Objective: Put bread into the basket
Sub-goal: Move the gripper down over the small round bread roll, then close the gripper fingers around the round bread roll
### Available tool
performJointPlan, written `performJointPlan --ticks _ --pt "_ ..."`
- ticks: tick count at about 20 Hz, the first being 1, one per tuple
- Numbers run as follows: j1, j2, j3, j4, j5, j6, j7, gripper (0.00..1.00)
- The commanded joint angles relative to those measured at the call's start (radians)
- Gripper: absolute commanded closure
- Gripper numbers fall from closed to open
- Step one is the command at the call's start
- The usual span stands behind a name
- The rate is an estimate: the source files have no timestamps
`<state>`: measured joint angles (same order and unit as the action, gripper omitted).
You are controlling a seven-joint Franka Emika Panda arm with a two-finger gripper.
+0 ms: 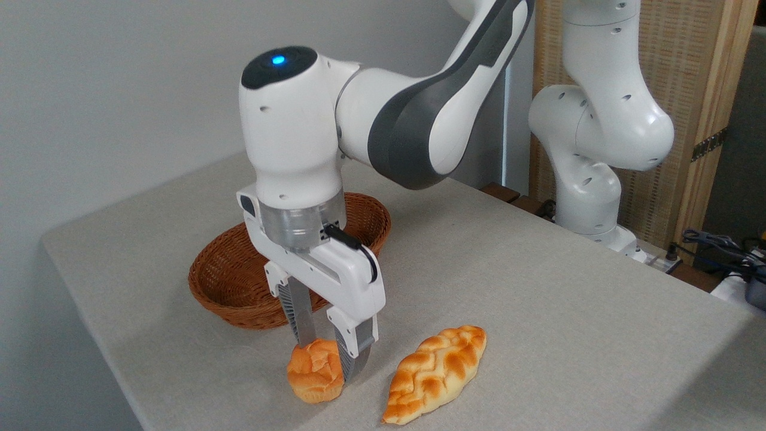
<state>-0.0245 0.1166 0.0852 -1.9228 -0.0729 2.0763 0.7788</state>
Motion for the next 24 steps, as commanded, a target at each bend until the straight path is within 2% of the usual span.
performJointPlan --ticks 1,7,10,11,15,24 --pt "-0.011 0.018 -0.002 -0.012 -0.015 0.025 0.019 0.00" --pt "-0.011 0.040 -0.016 -0.012 -0.015 0.056 0.019 0.02" --pt "-0.012 0.051 -0.018 -0.012 -0.033 0.065 0.046 0.49" --pt "-0.012 0.051 -0.018 -0.012 -0.041 0.064 0.054 0.57" --pt "-0.012 0.051 -0.016 -0.010 -0.042 0.064 0.062 0.63" --pt "-0.012 0.049 -0.018 -0.008 -0.042 0.054 0.063 0.63"
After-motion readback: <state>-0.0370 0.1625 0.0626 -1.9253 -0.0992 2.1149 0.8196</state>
